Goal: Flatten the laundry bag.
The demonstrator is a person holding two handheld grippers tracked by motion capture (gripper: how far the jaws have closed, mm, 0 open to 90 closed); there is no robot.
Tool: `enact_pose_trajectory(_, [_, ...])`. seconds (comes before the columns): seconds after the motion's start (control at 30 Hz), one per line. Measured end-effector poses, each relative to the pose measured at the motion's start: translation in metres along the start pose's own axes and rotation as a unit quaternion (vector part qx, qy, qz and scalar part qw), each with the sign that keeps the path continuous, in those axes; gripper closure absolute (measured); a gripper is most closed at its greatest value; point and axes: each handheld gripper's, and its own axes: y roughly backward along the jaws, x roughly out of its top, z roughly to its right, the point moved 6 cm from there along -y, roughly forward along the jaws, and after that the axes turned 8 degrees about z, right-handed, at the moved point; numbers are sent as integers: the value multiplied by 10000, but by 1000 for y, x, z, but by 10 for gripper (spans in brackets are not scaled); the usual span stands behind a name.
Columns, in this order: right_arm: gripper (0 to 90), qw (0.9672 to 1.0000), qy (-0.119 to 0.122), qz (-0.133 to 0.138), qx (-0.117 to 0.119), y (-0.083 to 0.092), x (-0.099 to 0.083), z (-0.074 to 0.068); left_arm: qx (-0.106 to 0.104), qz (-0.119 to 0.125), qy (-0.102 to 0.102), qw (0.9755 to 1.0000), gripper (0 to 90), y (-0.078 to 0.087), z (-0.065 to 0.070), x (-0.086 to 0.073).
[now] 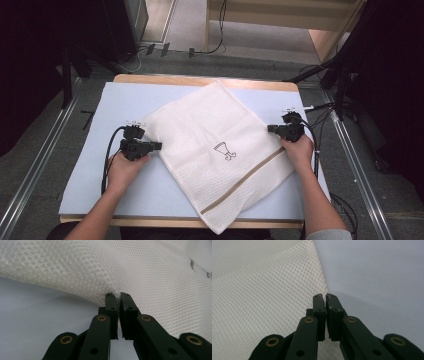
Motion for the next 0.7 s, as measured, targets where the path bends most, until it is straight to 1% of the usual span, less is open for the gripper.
enact_pose_trajectory(0.13, [879,9999,104,-41,112,1,-3,-10,173,120,50,9998,869,5,-17,13])
enact_pose_trajectory(0.23, [878,9995,226,-75,206,3,-4,-21,195,222,118,9995,868,5,-33,24])
enact_pose_trajectory(0.33, [877,9991,323,-74,266,5,-7,-32,246,237,81,9994,868,2,-46,34])
enact_pose_trajectory(0.4, [877,9990,301,-24,329,7,-9,-39,257,268,57,9993,867,0,-52,39])
enact_pose_trajectory(0.47, [876,9988,264,-43,402,9,-13,-46,262,291,64,9992,867,-2,-58,45])
enact_pose_trajectory(0.53, [876,9985,328,-92,430,12,-18,-54,247,331,112,9991,866,-3,-63,50])
enact_pose_trajectory(0.57, [875,9982,367,-96,458,14,-21,-58,279,294,90,9991,864,-5,-66,52])
enact_pose_trajectory(0.6, [875,9979,401,-141,486,16,-24,-62,266,269,57,9993,864,-5,-68,54])
enact_pose_trajectory(0.63, [874,9976,420,-157,528,18,-26,-65,286,258,62,9992,865,-7,-70,55])
enact_pose_trajectory(0.7, [873,9970,468,-187,589,23,-32,-73,263,274,132,9992,865,-10,-74,56])
